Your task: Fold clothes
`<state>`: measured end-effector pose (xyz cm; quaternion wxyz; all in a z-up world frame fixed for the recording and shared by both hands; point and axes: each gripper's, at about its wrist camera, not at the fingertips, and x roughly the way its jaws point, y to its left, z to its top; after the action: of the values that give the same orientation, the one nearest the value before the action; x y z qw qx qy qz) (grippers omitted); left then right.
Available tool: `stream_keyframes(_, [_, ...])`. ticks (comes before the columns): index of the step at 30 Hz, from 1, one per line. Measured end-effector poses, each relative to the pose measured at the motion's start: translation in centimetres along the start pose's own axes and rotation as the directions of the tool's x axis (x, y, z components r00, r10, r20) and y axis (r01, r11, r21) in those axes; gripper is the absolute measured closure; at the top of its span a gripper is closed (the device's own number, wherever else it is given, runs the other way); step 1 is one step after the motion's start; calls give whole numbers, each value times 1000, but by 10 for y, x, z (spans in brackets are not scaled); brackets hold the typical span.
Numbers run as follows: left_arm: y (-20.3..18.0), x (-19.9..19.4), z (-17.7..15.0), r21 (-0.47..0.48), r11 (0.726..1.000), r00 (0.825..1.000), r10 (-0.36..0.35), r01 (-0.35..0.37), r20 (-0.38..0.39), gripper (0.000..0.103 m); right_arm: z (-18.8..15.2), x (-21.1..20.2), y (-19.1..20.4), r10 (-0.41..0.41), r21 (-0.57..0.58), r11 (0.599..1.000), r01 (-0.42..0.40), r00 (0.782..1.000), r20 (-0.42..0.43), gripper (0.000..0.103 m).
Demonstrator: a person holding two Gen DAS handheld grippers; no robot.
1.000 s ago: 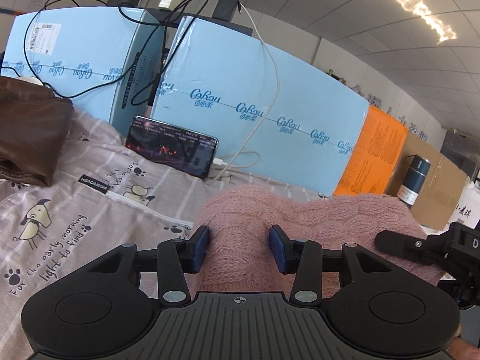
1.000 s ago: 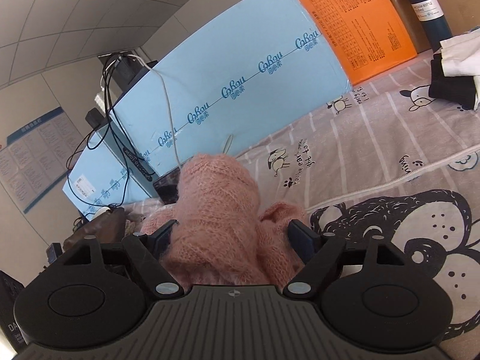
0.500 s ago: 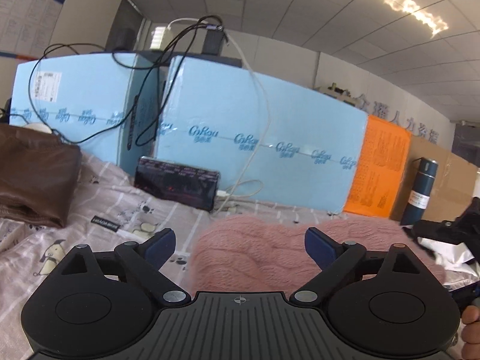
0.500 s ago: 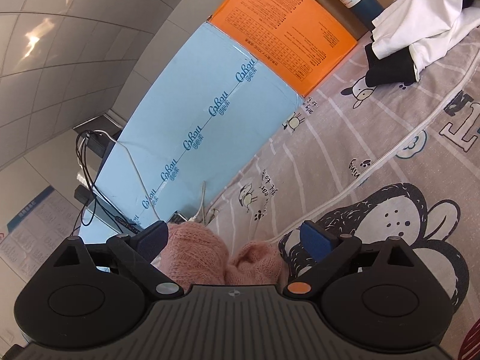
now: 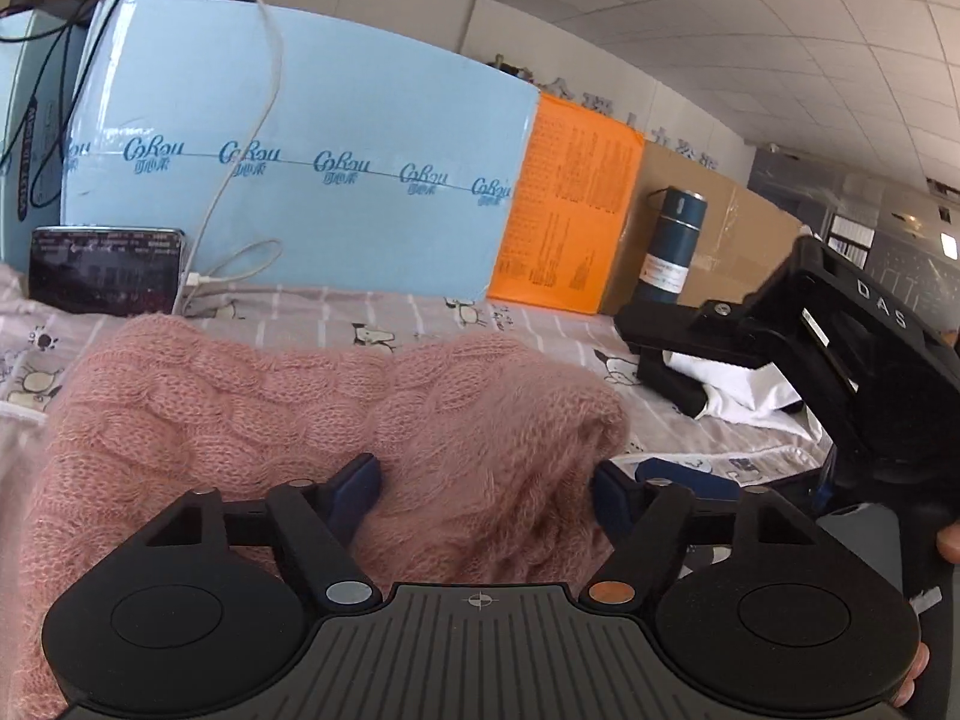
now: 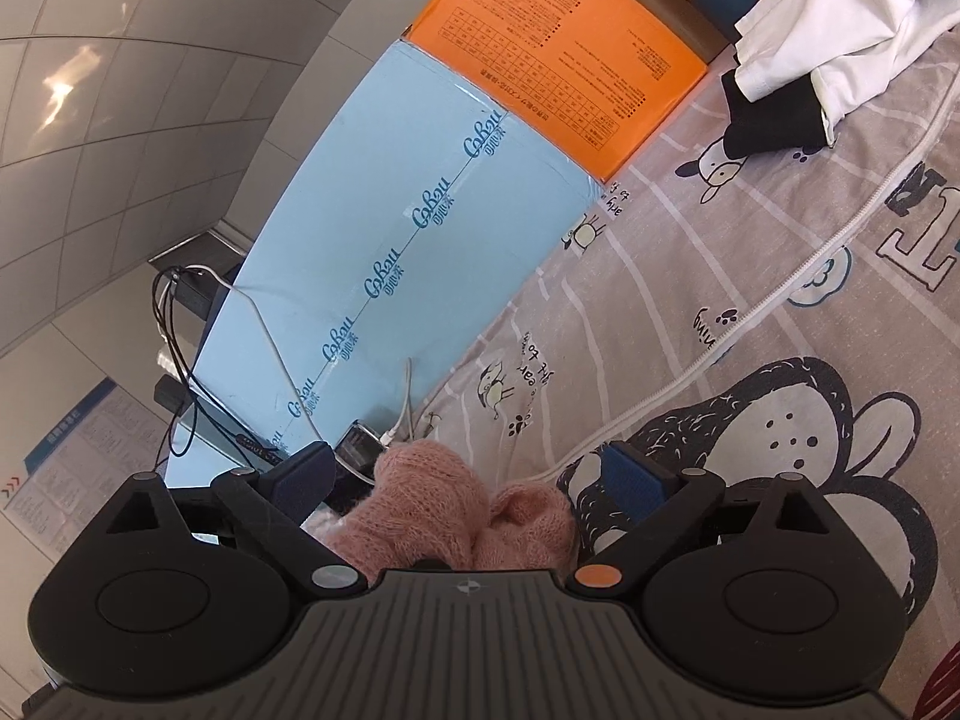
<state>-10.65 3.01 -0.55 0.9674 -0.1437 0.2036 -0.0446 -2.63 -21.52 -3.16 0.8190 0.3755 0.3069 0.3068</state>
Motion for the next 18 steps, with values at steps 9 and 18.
stream_keyframes(9, [45,-54,8,-155,986,972,94,-61,216,82,-7,28,3,-18,-50,999,9,981,-191,5])
stream_keyframes(18, [66,-98,16,-181,975,913,189,-130,362,82,-46,49,44,-75,-418,907,-58,952,-297,76])
